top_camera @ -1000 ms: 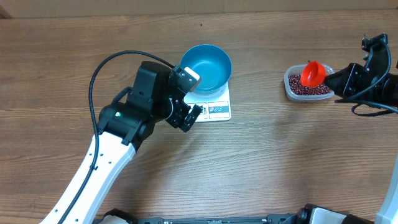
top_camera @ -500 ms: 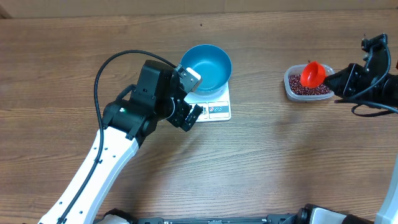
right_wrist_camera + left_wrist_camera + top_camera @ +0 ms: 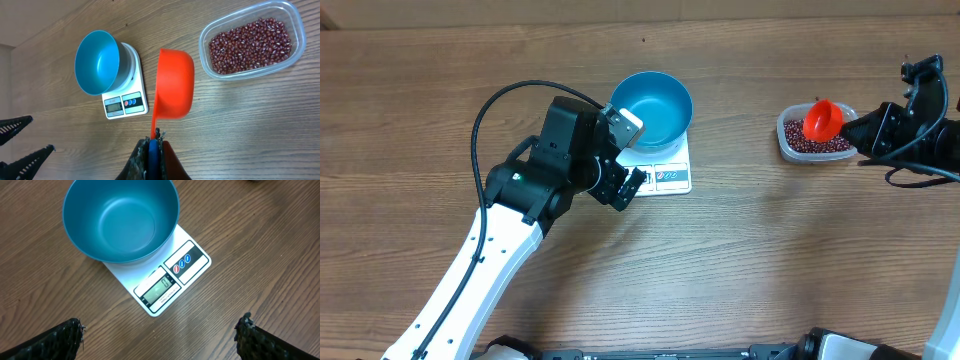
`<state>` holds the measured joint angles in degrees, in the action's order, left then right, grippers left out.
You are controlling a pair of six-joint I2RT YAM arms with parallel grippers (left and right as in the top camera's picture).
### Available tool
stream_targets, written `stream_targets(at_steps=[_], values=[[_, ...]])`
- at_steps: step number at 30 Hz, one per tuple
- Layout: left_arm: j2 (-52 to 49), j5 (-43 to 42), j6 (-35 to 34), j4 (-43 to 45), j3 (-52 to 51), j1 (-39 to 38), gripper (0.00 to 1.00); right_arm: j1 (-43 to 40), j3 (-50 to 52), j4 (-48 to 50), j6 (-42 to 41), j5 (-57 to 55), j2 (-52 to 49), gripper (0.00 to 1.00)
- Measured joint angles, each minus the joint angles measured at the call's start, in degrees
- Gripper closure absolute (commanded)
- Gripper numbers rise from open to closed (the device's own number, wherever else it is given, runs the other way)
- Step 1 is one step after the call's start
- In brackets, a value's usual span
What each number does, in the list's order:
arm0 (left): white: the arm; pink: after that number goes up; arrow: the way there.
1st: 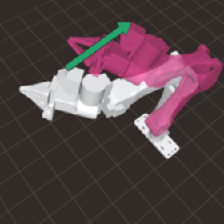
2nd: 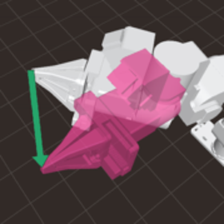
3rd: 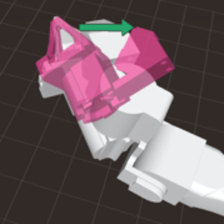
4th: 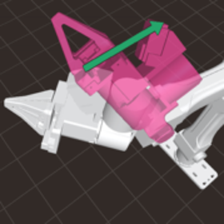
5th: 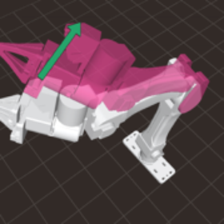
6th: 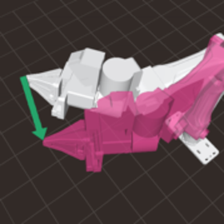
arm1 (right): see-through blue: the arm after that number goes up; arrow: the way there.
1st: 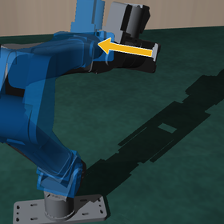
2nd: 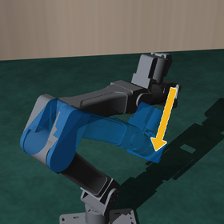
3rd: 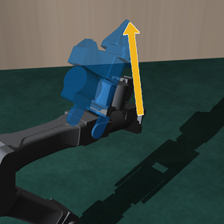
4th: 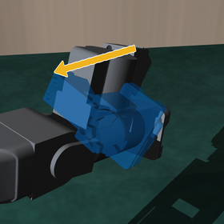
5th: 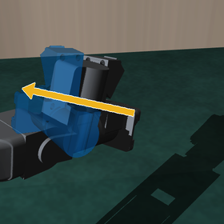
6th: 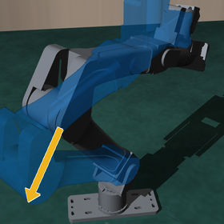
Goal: Scoop item into bowl and weigh 150g on scale
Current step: 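Lift the left gripper back from the scale display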
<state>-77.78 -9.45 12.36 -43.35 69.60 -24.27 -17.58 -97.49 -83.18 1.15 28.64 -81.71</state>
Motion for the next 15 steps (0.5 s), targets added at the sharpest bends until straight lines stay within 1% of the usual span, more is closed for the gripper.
stream_targets(at_steps=[10, 15], values=[[0.0, 0.0, -2.0, 0.0, 0.0, 0.0, 0.00, 0.0, 0.0, -0.1, 0.0, 0.0, 0.0, 0.96], [0.0, 0.0, -6.1, 0.0, 0.0, 0.0, 0.00, 0.0, 0.0, 0.0, 0.0, 0.0, 0.0, 0.96]])
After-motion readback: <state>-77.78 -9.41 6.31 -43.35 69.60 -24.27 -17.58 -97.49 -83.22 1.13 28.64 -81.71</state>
